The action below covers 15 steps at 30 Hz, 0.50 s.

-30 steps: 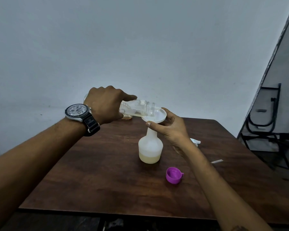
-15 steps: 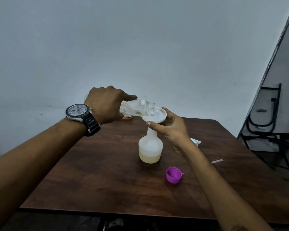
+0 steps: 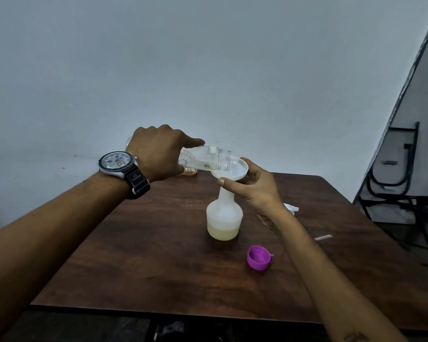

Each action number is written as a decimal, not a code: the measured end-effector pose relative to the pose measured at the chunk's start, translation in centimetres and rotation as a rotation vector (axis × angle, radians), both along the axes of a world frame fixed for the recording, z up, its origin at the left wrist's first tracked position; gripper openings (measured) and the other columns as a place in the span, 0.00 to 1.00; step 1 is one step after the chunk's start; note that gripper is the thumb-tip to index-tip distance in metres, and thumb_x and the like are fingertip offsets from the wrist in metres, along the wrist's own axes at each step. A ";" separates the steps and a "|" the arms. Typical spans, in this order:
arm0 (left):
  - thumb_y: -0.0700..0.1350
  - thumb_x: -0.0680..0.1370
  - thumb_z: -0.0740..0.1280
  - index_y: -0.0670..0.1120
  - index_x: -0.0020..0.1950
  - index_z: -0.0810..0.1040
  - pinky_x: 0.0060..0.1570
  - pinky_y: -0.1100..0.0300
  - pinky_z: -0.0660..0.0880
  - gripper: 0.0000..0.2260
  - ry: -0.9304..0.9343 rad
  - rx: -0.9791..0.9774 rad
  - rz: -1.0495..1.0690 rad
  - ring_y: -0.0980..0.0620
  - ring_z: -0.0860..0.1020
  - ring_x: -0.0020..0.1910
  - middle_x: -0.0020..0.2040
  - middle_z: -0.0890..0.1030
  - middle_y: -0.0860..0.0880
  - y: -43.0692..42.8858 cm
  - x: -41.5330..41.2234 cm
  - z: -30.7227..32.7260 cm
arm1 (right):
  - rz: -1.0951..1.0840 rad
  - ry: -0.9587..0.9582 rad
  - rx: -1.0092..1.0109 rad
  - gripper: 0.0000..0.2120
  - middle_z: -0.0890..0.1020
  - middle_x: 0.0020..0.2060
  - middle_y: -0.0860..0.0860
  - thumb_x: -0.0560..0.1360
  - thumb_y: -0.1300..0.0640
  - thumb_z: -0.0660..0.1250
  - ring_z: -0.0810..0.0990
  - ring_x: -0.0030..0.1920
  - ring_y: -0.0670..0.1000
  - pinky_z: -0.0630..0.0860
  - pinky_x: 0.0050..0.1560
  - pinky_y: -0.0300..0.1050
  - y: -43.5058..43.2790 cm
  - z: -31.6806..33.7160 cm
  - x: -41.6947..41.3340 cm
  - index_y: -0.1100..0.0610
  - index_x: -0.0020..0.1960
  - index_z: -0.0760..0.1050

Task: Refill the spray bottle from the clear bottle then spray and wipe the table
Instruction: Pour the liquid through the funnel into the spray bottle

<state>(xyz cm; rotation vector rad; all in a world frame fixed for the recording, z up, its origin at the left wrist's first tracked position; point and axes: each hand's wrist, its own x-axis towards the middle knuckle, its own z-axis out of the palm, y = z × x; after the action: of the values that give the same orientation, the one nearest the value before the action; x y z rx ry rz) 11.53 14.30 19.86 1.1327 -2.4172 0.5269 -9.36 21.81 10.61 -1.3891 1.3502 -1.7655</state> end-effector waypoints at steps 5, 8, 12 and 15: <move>0.58 0.74 0.71 0.70 0.72 0.68 0.39 0.57 0.67 0.28 0.007 0.013 -0.016 0.43 0.80 0.48 0.49 0.82 0.49 0.1 0.0 0.0 | 0.003 0.011 0.002 0.18 0.87 0.42 0.38 0.68 0.66 0.82 0.85 0.46 0.39 0.83 0.56 0.45 0.1 0.0 0.0 0.47 0.46 0.81; 0.58 0.74 0.71 0.70 0.72 0.67 0.39 0.57 0.67 0.28 0.006 0.007 -0.015 0.43 0.80 0.48 0.48 0.81 0.49 0.2 0.0 0.0 | -0.008 0.010 0.005 0.18 0.87 0.43 0.40 0.67 0.66 0.82 0.85 0.46 0.40 0.83 0.56 0.48 0.1 0.0 0.1 0.47 0.47 0.81; 0.57 0.74 0.71 0.70 0.72 0.68 0.39 0.57 0.67 0.28 0.010 0.009 -0.004 0.43 0.80 0.47 0.41 0.74 0.51 0.4 0.0 0.0 | -0.008 -0.014 0.002 0.21 0.86 0.48 0.41 0.67 0.64 0.83 0.85 0.51 0.43 0.83 0.56 0.49 0.1 0.0 0.1 0.44 0.49 0.79; 0.57 0.74 0.71 0.70 0.72 0.68 0.40 0.57 0.68 0.28 0.010 0.002 -0.013 0.43 0.80 0.47 0.45 0.79 0.50 0.3 0.0 0.0 | -0.003 -0.006 0.007 0.20 0.87 0.43 0.38 0.68 0.65 0.82 0.85 0.48 0.40 0.83 0.54 0.47 0.1 0.0 0.0 0.45 0.47 0.79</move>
<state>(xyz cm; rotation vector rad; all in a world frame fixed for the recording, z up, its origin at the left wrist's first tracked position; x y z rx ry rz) 11.52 14.60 19.83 1.1168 -2.4158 0.5139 -9.35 21.94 10.62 -1.3779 1.3551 -1.7641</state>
